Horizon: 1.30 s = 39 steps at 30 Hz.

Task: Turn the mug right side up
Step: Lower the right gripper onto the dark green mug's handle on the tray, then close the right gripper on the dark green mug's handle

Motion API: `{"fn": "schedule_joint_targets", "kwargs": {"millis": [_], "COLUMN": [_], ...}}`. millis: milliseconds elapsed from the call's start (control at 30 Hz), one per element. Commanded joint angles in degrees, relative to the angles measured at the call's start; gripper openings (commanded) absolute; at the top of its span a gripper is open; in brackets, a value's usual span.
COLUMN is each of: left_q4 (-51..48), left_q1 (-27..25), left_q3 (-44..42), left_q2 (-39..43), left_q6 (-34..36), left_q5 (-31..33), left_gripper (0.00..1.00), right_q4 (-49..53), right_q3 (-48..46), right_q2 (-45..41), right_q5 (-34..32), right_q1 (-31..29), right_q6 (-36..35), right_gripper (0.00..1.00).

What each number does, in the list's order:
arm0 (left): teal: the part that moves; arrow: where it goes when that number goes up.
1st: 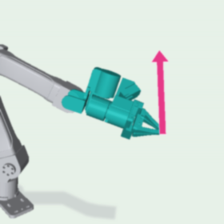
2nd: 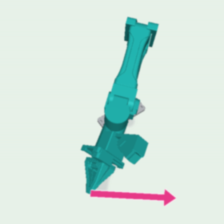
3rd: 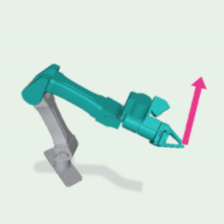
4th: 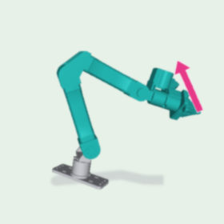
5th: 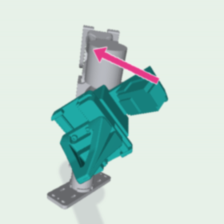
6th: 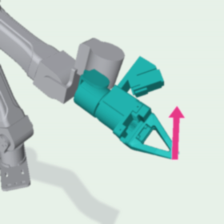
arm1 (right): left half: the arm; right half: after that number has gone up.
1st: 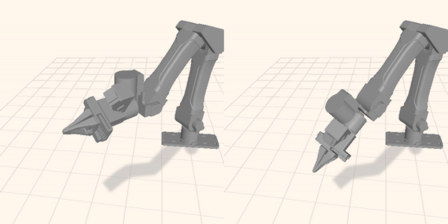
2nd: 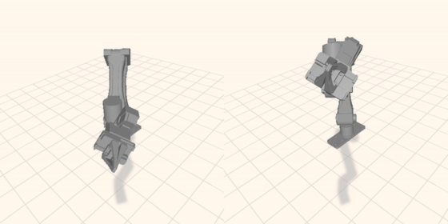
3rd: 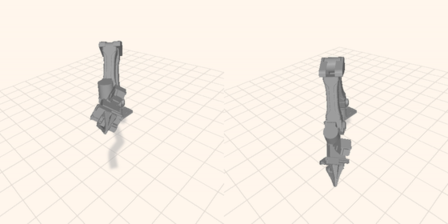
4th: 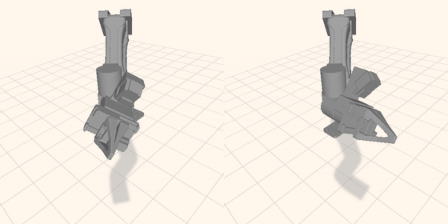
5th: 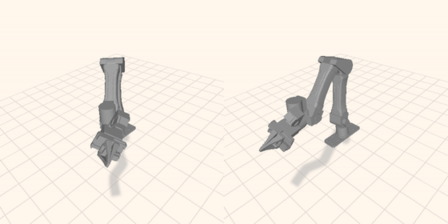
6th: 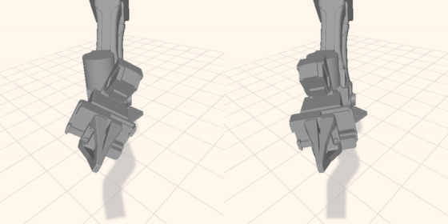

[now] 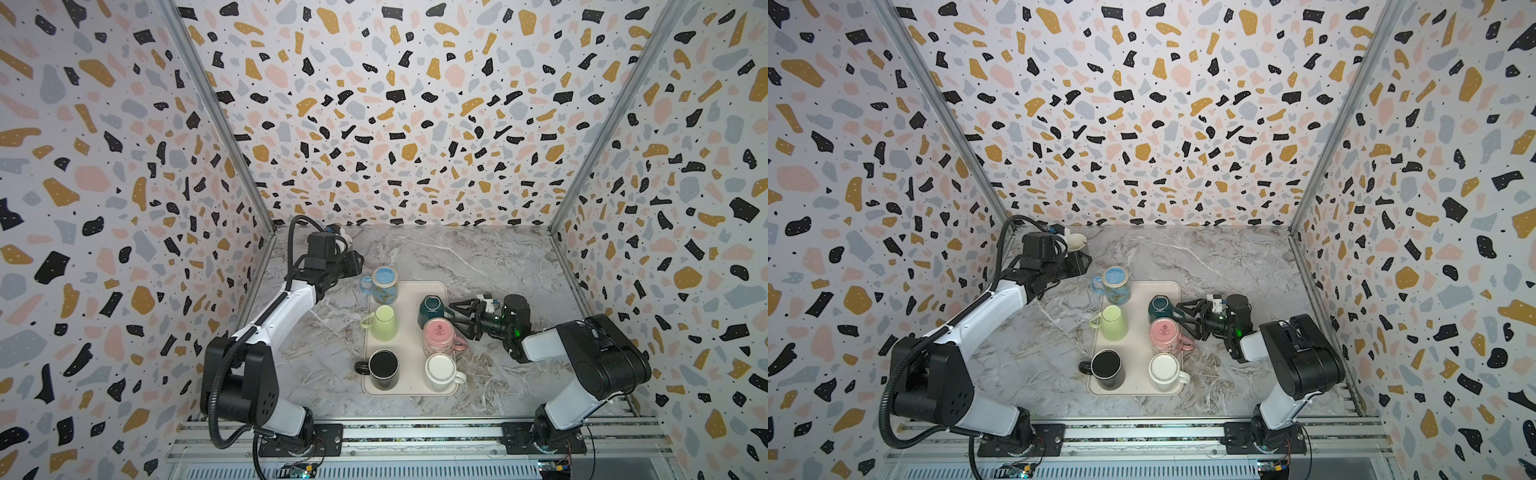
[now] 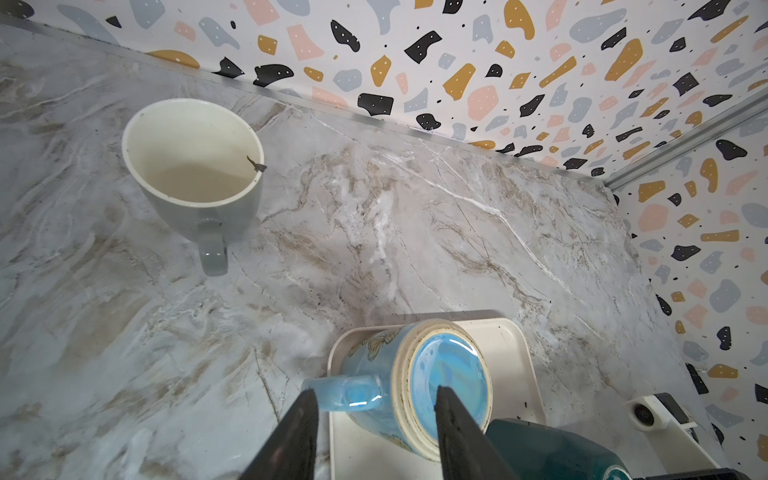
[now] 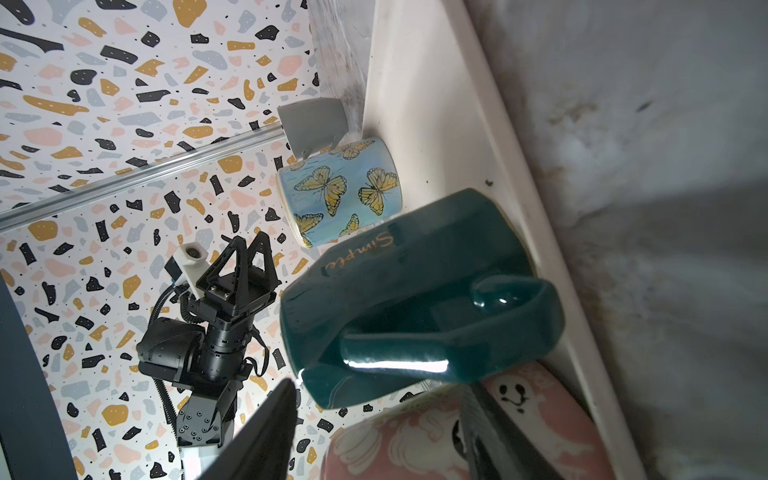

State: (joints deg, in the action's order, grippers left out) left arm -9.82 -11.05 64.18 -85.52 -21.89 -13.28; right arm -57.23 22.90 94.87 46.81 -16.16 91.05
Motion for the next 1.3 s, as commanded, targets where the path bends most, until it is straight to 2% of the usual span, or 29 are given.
{"fn": "schedule_joint_targets", "kwargs": {"millis": [0, 167, 667, 933, 1267], "left_q4": [1.3, 1.0, 0.6, 0.3, 0.2], "left_q1": [-0.3, -0.3, -0.3, -0.2, -0.3], "left_q3": [0.8, 0.9, 1.1, 1.1, 1.4], "left_q2": [0.8, 0.9, 0.8, 0.4, -0.6], "left_q6": [0.0, 0.0, 0.1, 0.2, 0.1], "left_q5": [-0.7, -0.7, -0.3, -0.2, -0.2], "left_gripper": [0.47, 0.47, 0.47, 0.47, 0.47], "right_q4": [-2.9, -7.9, -8.6, -15.4, -18.4], "right_q3": [1.7, 3.1, 5.9, 7.3, 7.5], "right_q2": [1.8, 5.0, 8.4, 11.9, 14.2], "right_q5": [-0.4, -1.2, -6.0, -8.6, -13.0], "right_q1": [-0.5, -0.7, -0.9, -1.8, -3.1], "right_q6": [0.8, 3.3, 2.6, 5.1, 7.6], "right_gripper": [0.64, 0.64, 0.64, 0.63, 0.6]}}
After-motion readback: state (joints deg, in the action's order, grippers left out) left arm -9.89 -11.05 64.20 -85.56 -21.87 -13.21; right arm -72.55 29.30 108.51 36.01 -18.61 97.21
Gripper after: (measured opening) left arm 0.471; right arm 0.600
